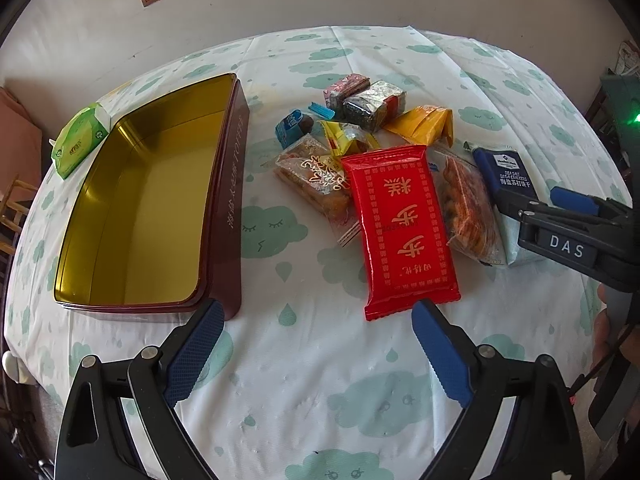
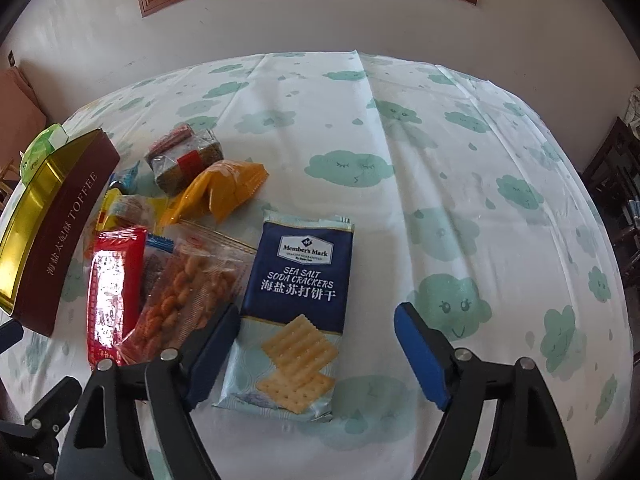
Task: Organize snacks
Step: 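Grasp the red packet with the left tool while the right tool grasps the blue cracker pack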
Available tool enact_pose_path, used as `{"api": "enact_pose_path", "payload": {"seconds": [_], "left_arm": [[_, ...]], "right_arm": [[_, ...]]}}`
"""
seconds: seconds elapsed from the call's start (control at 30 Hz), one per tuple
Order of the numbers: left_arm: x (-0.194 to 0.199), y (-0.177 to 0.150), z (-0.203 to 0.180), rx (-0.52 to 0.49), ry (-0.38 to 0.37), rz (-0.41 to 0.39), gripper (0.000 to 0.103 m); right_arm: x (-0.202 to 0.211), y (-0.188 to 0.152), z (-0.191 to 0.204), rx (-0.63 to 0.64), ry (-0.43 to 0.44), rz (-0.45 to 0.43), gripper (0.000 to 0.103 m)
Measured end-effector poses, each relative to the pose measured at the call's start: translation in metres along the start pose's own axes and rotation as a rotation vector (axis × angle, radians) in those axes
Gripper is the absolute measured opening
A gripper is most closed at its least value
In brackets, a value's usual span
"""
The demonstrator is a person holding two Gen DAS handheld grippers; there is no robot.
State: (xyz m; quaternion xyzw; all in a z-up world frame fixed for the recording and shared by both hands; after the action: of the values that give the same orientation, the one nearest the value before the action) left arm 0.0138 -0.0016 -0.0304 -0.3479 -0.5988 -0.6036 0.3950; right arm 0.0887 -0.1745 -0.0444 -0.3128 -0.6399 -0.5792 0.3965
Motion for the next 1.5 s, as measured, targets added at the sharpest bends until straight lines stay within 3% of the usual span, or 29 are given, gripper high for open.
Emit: {"api": "enact_pose_path", "payload": {"seconds": [0.3, 0.47, 0.53, 0.87, 1.03, 1.3, 1.43, 1.5], "left_arm": [[-0.002, 0.010, -0.002, 0.018, -0.031, -0.007, 0.090], [-0.002, 0.015, -0.008, 0.013, -0.063, -0.004, 0.088], [-0.003, 0.017, -0.010, 0.016, -0.087, 0.005, 0.083], [-0.016, 0.032, -0.016, 0.056, -0.203, 0.048, 0.073], [-0.029, 0.040, -0.016, 0.076, -0.216, 0.075, 0.065], [-0.039, 0.046, -0.023, 0.062, -0.220, 0.090, 0.063], [-0.039, 0.045, -0.026, 0.044, -0.236, 0.089, 0.047], [-0.038, 0.045, -0.027, 0.036, -0.226, 0.084, 0.044]], "right_arm": [[-0.011, -0.001, 0.000, 0.010, 0.005, 0.010, 0.079], [-0.011, -0.001, 0.004, 0.044, -0.011, -0.020, 0.064], [-0.010, -0.002, 0.000, 0.044, -0.014, -0.028, 0.052], [-0.004, -0.010, -0.026, 0.008, -0.024, -0.042, 0.051], [-0.004, -0.012, -0.025, 0.009, -0.031, -0.054, 0.051], [-0.004, -0.013, -0.025, 0.007, -0.030, -0.063, 0.052], [-0.004, -0.013, -0.025, 0.007, -0.029, -0.064, 0.052], [-0.004, -0.013, -0.025, 0.007, -0.030, -0.063, 0.052]]}}
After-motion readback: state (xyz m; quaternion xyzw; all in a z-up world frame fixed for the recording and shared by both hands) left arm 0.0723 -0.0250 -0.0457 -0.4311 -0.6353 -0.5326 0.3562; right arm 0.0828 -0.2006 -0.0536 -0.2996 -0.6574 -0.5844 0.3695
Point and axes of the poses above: each gripper's, at about its wrist camera, not at the fingertips, and x roughly against the way its jaws point, z to its left, y to its top, the point moved 1 cm from there along -x, roughly the way its jaws point, and after that the axes turned 3 degrees about x, right-handed, at the moved point
